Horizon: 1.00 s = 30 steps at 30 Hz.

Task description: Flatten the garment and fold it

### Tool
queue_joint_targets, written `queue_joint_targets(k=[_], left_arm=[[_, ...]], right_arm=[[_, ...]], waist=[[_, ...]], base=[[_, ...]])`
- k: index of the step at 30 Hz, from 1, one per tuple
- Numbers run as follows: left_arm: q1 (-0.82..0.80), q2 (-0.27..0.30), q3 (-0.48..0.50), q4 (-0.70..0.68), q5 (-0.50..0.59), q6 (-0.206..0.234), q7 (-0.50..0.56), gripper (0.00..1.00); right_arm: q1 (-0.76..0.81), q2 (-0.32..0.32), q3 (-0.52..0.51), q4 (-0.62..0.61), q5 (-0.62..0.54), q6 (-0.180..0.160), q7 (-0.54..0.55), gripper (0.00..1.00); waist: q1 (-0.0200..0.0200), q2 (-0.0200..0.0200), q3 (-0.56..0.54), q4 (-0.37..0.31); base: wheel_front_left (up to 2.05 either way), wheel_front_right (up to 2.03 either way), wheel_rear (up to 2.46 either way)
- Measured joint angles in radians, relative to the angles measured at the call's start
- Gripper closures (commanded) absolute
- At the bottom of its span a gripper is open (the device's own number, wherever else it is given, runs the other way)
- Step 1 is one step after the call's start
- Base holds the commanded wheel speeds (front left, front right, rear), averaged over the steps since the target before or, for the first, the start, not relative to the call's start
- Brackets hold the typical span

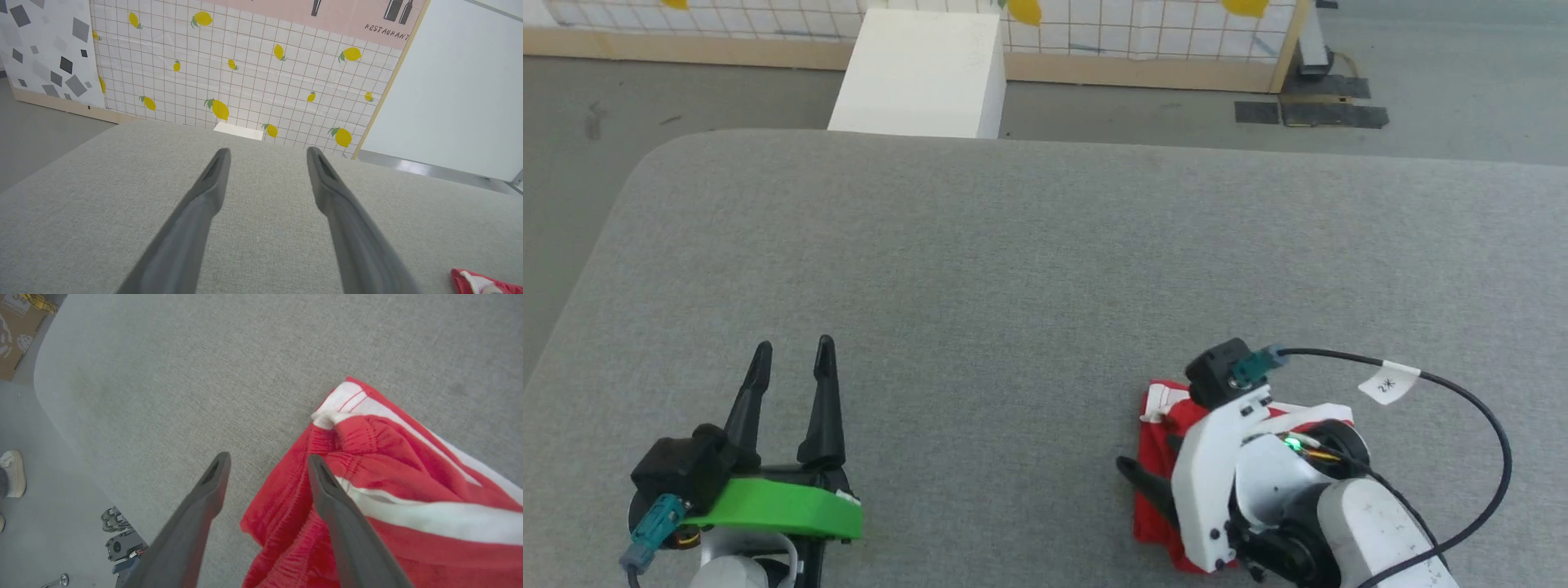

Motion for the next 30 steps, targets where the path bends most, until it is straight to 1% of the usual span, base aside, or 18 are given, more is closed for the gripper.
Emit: queue_joint_targets(k=[3,5,7,8,10,12,15,21,24,30], left_arm=[[0.001,0.000,0.006,-0.002,0.002,0.000,-0.002,0.00],[0.001,0.001,0.005,-0.004,0.002,0.000,-0.003,0.00],[0.001,0.002,0.004,-0.005,0.002,0.000,-0.003,0.00],[0.001,0.003,0.002,-0.006,0.002,0.000,-0.003,0.00],[0.001,0.005,-0.001,-0.009,0.003,0.000,-0.003,0.00],[0.001,0.007,-0.007,-0.019,0.007,0.000,-0.003,0.00],[0.001,0.008,-0.011,-0.028,0.013,0.000,-0.003,0.00],[0.000,0.007,-0.014,-0.045,0.033,0.000,-0.003,0.00],[0.000,0.007,-0.016,-0.046,0.033,0.000,-0.003,0.00],[0.000,0.007,-0.015,-0.046,0.030,0.000,-0.003,0.00]], right_arm=[[-0.001,0.000,0.019,-0.071,-0.005,0.000,0.032,0.00],[0.003,0.001,0.007,-0.136,-0.018,0.000,0.047,0.00],[0.009,0.002,-0.040,-0.201,-0.032,0.000,0.040,0.00],[0.013,0.002,-0.075,-0.232,-0.061,0.000,0.033,0.00],[0.027,0.000,-0.156,-0.277,-0.151,0.000,0.021,0.00],[0.049,-0.009,-0.216,-0.288,-0.223,0.000,0.018,0.00],[0.100,-0.013,-0.287,-0.276,-0.270,0.000,0.018,0.00],[0.172,-0.005,-0.347,-0.188,-0.318,0.000,0.029,0.00],[0.176,-0.004,-0.363,-0.126,-0.334,0.000,0.035,0.00],[0.168,-0.003,-0.344,-0.023,-0.333,0.000,0.022,0.00]], waist=[[0.0000,0.0000,-0.007,-0.018],[0.0000,0.0000,-0.011,-0.031],[0.0000,0.0000,-0.013,-0.041],[0.0000,0.0000,-0.014,-0.046],[0.0000,0.0000,-0.014,-0.055],[0.0000,0.0000,-0.012,-0.061],[0.0000,0.0000,-0.007,-0.063],[0.0000,0.0000,0.003,-0.053],[0.0000,0.0000,0.011,-0.043],[0.0000,0.0000,0.026,-0.026]], base=[[0.00,0.00,0.00],[0.00,0.00,0.00],[0.00,0.00,0.00],[0.00,0.00,0.00],[0.00,0.00,0.00],[0.00,0.00,0.00],[0.00,0.00,0.00],[0.00,0.00,0.00],[0.00,0.00,0.00],[0.00,0.00,0.00]])
